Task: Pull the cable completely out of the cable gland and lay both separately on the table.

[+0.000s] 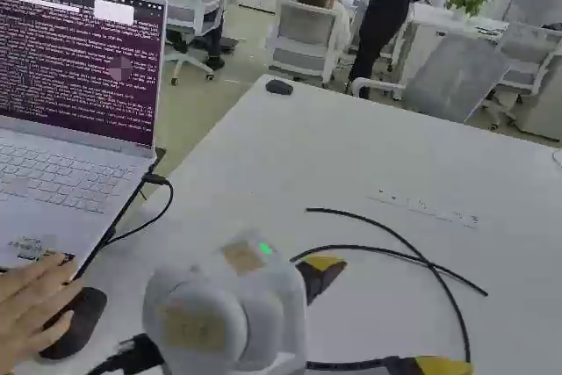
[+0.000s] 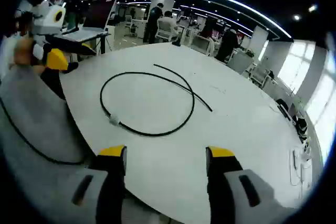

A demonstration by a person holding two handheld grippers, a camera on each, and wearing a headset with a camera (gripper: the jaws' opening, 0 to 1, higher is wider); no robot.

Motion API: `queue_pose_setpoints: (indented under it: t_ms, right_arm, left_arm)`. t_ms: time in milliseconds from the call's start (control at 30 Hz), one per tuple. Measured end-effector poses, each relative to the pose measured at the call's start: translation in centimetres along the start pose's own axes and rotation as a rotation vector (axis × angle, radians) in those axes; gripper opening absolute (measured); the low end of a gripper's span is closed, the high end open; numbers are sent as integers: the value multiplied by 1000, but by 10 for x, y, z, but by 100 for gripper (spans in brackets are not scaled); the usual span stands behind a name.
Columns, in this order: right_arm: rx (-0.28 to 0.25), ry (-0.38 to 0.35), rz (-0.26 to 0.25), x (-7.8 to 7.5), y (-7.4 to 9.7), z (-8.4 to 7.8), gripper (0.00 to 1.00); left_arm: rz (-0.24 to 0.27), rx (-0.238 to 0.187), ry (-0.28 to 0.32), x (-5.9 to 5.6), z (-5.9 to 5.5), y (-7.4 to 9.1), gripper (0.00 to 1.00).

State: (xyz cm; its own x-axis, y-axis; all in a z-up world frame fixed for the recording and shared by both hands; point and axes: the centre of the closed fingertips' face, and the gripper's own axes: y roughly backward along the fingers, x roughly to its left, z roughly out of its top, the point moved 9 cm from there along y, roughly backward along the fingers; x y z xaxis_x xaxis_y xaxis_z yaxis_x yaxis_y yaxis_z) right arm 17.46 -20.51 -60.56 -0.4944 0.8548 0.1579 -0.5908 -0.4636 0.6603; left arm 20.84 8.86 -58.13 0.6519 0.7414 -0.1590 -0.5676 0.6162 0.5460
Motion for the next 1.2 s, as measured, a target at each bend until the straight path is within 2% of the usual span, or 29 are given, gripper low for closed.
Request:
queue_pose_setpoints:
  t_ms: [167, 267, 433, 567, 767, 1200]
  right_arm:
    - [41, 24, 15, 4, -2, -5, 80]
    - [38, 47, 5, 4, -2, -3, 81]
    - [38, 14, 14, 5, -1, -5, 80]
    - [50, 43, -2, 4, -1, -6, 79]
    - [53, 45, -9, 3, -1, -5, 79]
    - [45, 56, 3, 3, -2, -3, 78]
  left_arm:
    - [-16, 16, -5, -1, -2, -1, 94]
    - [-26, -8, -7, -3, 1, 0, 93]
    - [-22, 6, -13, -1, -1, 1, 92]
    - [-26, -13, 3, -1, 1, 2, 92]
    - [-35, -12, 1, -1, 1, 1, 92]
    - [-23, -29, 13, 3, 4, 2, 91]
